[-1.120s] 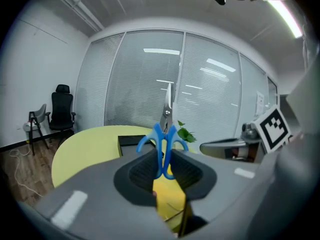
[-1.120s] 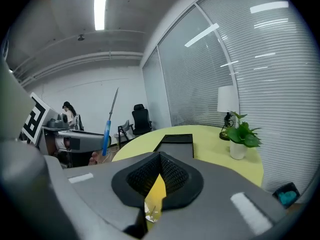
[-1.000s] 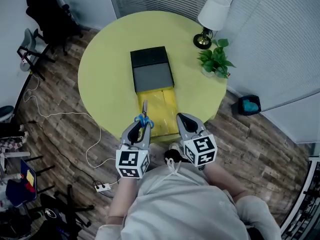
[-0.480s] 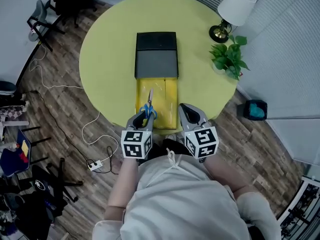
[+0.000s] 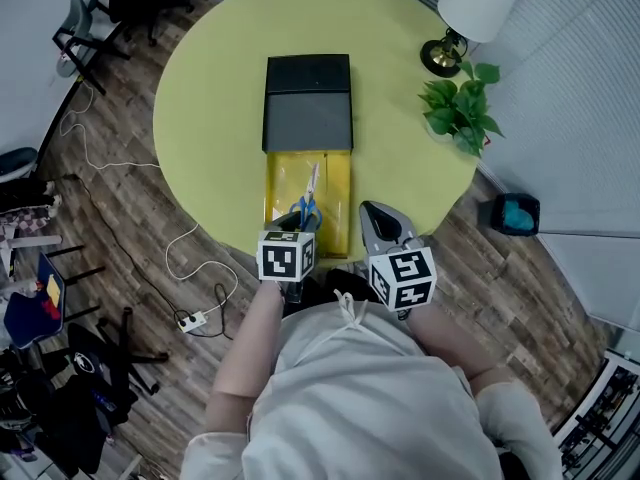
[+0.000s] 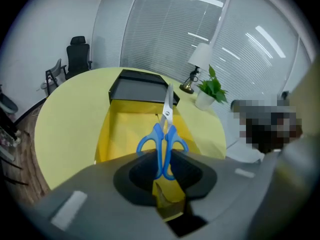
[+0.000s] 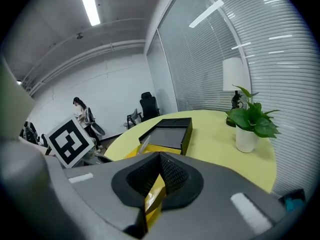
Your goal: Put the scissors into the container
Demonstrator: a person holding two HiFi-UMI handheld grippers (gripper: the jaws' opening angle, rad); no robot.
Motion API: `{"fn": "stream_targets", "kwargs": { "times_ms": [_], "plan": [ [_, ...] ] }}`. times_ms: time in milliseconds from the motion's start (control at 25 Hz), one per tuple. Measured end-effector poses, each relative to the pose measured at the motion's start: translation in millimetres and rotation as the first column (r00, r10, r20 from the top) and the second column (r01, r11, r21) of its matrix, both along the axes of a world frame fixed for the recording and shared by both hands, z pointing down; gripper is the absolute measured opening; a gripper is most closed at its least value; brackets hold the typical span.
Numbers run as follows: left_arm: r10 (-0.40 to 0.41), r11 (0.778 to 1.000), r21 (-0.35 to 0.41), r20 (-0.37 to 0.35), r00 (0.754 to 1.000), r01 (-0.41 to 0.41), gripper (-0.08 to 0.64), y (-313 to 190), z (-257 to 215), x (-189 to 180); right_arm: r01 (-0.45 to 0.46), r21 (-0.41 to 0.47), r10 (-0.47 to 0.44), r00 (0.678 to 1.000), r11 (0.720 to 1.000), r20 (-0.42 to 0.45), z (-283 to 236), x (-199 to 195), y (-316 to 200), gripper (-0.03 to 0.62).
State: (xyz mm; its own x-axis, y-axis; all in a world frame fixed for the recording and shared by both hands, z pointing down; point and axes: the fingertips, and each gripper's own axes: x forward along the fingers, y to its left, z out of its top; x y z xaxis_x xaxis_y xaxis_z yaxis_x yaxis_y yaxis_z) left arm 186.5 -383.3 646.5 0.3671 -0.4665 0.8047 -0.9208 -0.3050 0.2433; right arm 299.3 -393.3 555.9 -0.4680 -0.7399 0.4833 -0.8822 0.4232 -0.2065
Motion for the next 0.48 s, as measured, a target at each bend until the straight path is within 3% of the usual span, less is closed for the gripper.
{"fn": "stream_targets", "kwargs": {
  "times_ms": [160,480],
  "plan": [
    [0.028,0.995,-0.098,-0.004,1.0,-0.028,0.081,-1,26,7,0.0,0.009,0.0,0.999,1.0,0.036,-2,2,-4,0.0],
    [0.041,0.973,-0.231,0.078,0.996,-0.022,0.083,-1,52,5,-0.024,0.004,0.024,0.998,1.0,0.052,-3,15,-8,0.0]
  ]
}}
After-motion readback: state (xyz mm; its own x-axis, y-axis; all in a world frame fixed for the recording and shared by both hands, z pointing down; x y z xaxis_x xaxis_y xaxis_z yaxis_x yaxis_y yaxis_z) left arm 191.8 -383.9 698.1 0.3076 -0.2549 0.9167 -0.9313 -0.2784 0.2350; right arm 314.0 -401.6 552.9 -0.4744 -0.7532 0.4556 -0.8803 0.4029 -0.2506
